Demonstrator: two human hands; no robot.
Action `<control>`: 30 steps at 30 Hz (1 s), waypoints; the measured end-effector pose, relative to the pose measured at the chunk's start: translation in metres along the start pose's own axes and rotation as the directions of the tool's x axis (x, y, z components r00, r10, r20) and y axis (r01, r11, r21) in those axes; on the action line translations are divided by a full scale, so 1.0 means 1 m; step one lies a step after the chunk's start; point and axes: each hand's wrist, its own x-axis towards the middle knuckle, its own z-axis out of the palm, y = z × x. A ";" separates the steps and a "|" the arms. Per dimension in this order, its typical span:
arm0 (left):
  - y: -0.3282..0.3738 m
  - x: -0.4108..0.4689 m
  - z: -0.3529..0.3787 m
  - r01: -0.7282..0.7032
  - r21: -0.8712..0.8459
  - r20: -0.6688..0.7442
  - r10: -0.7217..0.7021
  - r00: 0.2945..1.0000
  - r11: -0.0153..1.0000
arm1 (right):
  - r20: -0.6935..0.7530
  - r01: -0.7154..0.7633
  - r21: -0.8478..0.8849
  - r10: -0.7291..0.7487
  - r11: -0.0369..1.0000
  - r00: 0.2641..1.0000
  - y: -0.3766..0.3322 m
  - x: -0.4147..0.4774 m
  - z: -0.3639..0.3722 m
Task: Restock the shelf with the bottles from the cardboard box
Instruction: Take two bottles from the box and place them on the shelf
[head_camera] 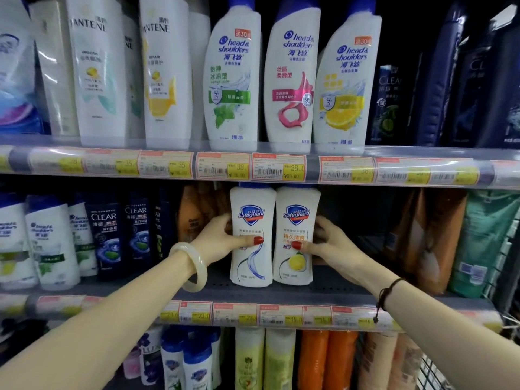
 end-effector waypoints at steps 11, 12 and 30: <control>-0.015 0.020 -0.012 0.015 -0.057 -0.112 -0.021 0.994 0.998 | 0.006 -0.026 0.057 0.025 0.998 1.000 0.005 0.035 0.021; -0.016 0.021 -0.012 0.016 -0.063 -0.112 -0.023 0.993 0.998 | 0.008 -0.027 0.062 0.027 0.998 1.000 0.006 0.037 0.021; 0.015 -0.034 -0.057 0.250 0.559 0.002 -0.304 0.953 0.790 | 0.091 -0.044 -0.848 0.228 0.528 0.969 -0.033 0.000 0.032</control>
